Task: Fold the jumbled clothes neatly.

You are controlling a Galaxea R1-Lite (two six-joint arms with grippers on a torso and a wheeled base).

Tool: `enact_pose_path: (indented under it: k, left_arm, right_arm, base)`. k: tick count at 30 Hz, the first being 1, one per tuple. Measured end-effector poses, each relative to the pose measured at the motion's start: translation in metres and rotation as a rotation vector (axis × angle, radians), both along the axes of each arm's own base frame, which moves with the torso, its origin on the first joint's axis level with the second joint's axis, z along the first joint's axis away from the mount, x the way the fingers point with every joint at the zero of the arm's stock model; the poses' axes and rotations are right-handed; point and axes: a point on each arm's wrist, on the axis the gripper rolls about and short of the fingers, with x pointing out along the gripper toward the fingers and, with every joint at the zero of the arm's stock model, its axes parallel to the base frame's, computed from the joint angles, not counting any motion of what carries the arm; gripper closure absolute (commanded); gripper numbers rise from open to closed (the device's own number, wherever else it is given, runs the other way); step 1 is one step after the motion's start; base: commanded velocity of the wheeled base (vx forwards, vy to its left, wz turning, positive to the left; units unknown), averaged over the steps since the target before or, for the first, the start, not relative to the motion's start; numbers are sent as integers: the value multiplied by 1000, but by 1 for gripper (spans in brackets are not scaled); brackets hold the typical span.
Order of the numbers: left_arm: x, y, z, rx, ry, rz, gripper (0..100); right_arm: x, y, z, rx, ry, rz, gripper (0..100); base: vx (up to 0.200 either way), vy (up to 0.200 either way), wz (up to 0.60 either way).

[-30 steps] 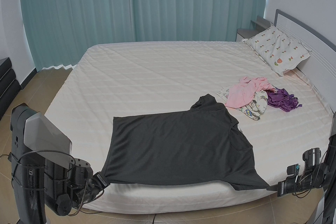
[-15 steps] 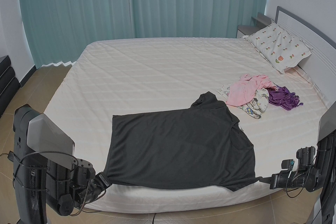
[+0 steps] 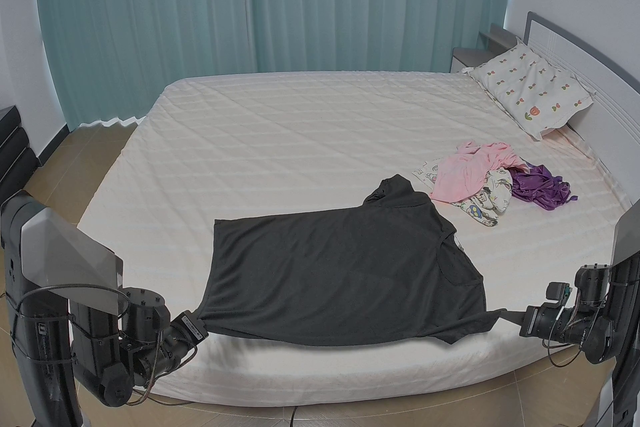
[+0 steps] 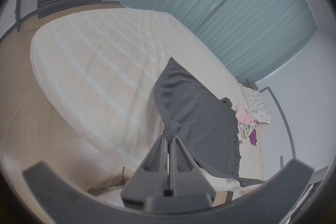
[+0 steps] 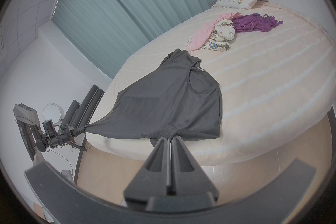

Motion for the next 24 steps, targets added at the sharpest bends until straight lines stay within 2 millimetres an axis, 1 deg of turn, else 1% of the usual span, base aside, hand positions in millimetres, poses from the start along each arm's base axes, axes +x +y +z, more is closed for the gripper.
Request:
enact_pose_path:
  k: [8,16,24]
  left_arm:
    - [12,4,8,37,-68,-4,100]
    - [-10,9,2,146,23,-91,100]
    - [-24,11,-12,222,176,-157,100]
  right_arm:
    - [19,-1,11,-14,-105,-3,100]
    - [22,0,18,-18,-139,2,100]
    - [10,-1,18,-19,-105,-4,100]
  base:
    - [0,0,0]
    - [0,0,0]
    - [0,0,0]
